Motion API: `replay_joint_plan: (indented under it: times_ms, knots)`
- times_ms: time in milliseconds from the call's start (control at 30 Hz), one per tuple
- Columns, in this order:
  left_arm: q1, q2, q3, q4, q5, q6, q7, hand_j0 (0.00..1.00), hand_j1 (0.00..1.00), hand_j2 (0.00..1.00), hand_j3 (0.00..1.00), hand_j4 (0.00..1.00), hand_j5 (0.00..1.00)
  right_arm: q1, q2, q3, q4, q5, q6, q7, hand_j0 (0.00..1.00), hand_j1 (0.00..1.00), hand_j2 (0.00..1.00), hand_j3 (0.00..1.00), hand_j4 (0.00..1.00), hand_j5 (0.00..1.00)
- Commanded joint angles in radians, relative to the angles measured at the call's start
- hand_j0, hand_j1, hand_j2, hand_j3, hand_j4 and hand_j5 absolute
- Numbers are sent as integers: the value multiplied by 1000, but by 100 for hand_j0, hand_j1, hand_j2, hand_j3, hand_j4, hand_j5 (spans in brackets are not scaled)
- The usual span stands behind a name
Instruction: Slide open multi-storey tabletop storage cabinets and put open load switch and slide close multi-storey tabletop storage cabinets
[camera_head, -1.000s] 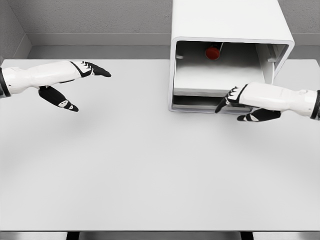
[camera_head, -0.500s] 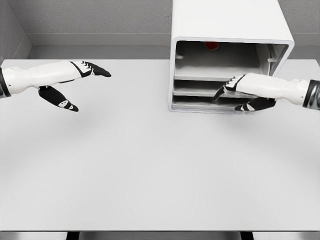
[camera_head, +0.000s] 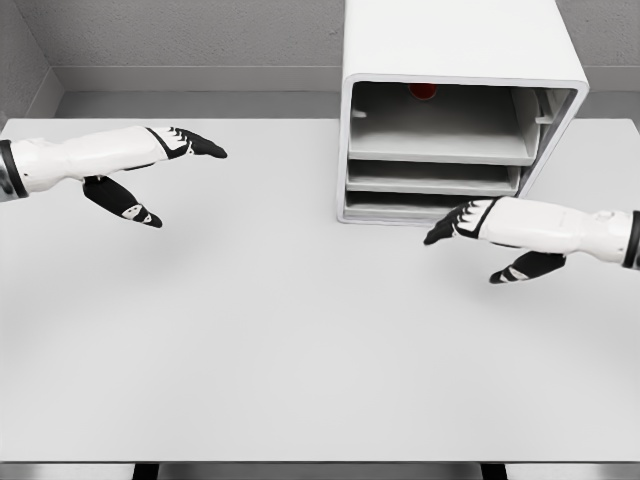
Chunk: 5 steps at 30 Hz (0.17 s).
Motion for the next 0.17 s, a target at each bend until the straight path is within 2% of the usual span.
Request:
replay_joint_plan:
  times_ms: [0,133]
  knots:
    - [0,1,1,0,7,3,0,100,100,100,100,100,100,0,-13,-10,-25,-8,3,0,100,100,100,100,100,100]
    - [0,1,1,2,7,3,0,100,100,100,100,100,100,28,-14,-9,-39,-7,3,0,100,100,100,100,100,100]
